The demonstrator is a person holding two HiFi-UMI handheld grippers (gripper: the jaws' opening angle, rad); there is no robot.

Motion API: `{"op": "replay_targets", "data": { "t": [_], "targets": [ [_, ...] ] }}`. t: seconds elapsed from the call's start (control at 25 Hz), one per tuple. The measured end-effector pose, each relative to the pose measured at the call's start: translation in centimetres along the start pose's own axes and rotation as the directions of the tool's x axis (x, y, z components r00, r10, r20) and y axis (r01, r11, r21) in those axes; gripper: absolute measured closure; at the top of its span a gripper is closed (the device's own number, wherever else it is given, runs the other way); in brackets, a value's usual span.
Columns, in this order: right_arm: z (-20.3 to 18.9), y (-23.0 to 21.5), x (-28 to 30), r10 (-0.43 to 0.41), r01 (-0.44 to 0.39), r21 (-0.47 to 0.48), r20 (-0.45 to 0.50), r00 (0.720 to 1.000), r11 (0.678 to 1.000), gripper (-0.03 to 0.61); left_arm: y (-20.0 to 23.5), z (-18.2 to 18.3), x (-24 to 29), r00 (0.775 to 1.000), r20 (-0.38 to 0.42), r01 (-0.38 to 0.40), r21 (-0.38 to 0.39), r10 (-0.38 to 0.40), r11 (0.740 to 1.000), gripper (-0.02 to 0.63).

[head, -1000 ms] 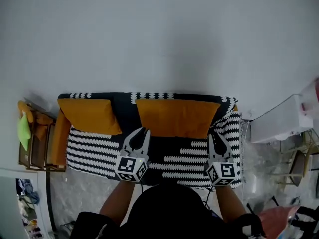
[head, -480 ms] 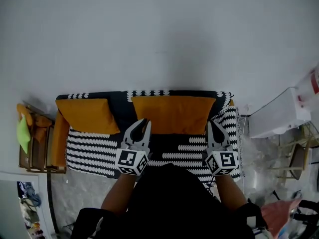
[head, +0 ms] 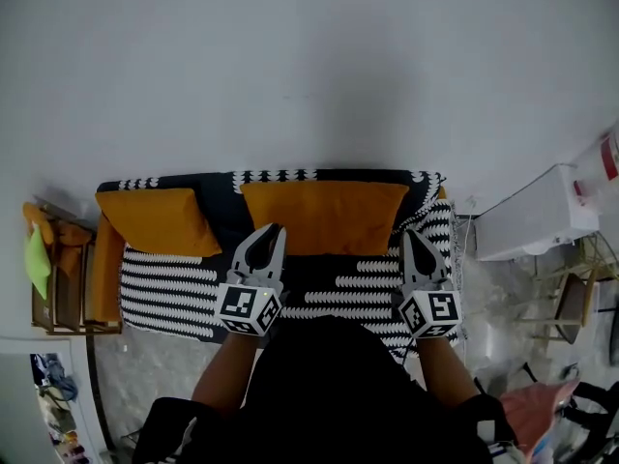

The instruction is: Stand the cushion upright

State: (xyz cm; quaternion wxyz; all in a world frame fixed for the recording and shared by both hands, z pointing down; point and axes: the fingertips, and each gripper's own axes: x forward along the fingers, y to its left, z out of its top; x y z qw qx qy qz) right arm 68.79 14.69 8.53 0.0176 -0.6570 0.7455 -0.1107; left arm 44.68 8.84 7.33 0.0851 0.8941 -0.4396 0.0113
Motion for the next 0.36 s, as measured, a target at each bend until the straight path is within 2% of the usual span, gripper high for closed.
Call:
{"op": "replay_targets", "data": {
  "t": [0.36],
  "targets": [
    [-0.2,-1.5,0.4,0.006,-0.006,-0.001,-0.010,1.000,1.000,0.549,-1.6,-0.1,1.3,1.000,-0.003,0.019,0.024,-0.019,1.000,0.563]
  ]
}}
